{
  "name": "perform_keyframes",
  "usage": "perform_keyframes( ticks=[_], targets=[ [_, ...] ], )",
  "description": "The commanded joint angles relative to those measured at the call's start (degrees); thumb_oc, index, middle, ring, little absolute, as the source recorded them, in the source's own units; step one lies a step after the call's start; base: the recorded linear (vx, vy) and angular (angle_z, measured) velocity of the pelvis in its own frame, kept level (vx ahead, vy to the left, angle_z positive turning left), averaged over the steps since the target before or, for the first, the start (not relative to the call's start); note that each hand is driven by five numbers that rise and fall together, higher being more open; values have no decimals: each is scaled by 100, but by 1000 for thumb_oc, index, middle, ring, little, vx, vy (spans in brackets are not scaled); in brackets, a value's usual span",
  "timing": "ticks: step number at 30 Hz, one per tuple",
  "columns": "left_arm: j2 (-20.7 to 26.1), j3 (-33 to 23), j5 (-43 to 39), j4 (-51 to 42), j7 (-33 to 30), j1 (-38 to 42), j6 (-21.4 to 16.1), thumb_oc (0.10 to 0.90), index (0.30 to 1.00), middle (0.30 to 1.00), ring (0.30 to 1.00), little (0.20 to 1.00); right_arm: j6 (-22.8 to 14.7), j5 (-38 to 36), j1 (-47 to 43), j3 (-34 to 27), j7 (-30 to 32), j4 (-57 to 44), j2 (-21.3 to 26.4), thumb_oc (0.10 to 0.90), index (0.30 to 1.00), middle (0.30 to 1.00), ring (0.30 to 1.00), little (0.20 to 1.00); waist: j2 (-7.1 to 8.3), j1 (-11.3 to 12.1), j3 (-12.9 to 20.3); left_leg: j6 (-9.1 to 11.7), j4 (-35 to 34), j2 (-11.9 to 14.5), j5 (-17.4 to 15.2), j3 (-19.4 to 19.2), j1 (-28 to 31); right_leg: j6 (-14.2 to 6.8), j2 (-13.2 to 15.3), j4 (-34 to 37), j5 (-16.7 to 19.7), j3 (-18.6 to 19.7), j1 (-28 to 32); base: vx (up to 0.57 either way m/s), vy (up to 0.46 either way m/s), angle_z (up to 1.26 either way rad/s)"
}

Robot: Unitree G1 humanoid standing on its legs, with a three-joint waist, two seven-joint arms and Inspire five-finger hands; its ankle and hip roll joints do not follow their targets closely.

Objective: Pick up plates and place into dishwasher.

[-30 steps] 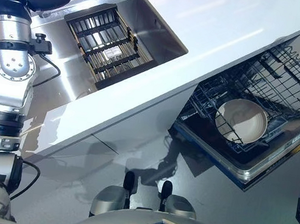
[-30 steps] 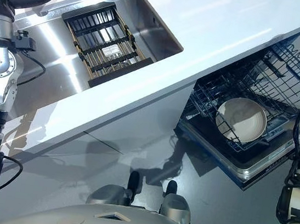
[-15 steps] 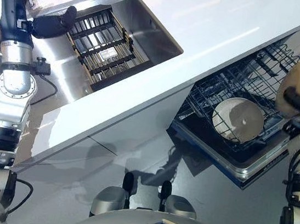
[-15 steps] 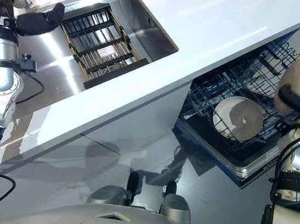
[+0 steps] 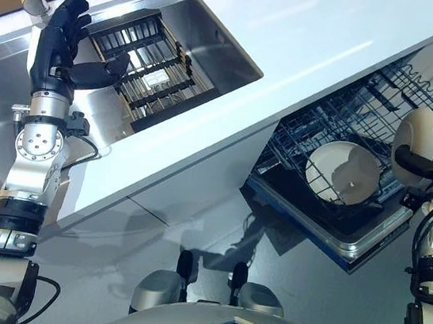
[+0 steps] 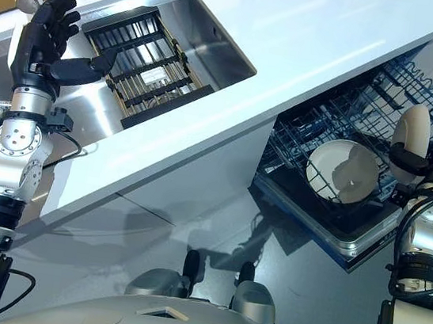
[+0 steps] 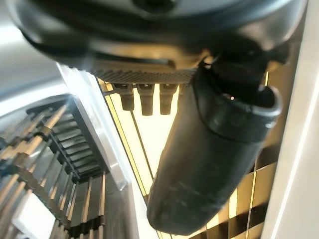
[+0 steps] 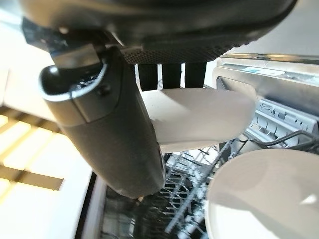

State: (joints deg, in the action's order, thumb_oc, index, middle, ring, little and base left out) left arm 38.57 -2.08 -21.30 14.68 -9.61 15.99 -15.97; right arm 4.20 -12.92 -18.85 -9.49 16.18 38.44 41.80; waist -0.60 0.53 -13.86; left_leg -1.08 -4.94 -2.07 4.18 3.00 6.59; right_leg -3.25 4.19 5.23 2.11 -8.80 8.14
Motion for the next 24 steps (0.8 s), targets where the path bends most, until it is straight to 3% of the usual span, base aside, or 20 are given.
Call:
perform_keyframes(
  ticks=[1,5,9,16,24],
  targets=[
    [174,36,-1,-167,-177,374,-352,800,900,900,900,900,-667,1191,-1073,385,468,-140,1450,100,300,300,300,200,-236,175,362,228,409,-33,-606,-65,-276,236,-500,-1371,-1279,-348,-503,-24,-76,12],
    [287,-34,-53,-163,-79,332,-324,800,900,900,900,900,-844,1530,-1275,547,205,-115,1826,100,300,300,300,200,-219,238,256,263,547,-17,-599,-9,-407,279,-490,-1452,-1321,-416,-537,13,-88,11],
    [434,-116,-271,-33,185,310,-458,800,900,900,900,900,-1140,1664,-1499,841,-556,112,2266,100,300,300,300,200,-154,329,185,319,698,-6,-584,48,-567,342,-479,-1534,-1367,-528,-581,34,-119,11],
    [520,-199,-805,-11,637,325,-623,800,900,900,900,900,-1311,1585,-1829,1143,-1183,533,2584,100,300,300,300,200,-113,439,-8,423,909,33,-532,110,-863,409,-489,-1602,-1383,-626,-698,-4,-132,8],
    [970,-315,-1005,422,818,537,-891,800,900,900,900,900,-720,1043,-2267,1472,-2119,1267,2663,100,300,300,300,200,-97,533,-409,539,1152,121,-407,-1,-1405,441,-533,-1557,-1301,-683,-927,-62,-135,2]
  ],
)
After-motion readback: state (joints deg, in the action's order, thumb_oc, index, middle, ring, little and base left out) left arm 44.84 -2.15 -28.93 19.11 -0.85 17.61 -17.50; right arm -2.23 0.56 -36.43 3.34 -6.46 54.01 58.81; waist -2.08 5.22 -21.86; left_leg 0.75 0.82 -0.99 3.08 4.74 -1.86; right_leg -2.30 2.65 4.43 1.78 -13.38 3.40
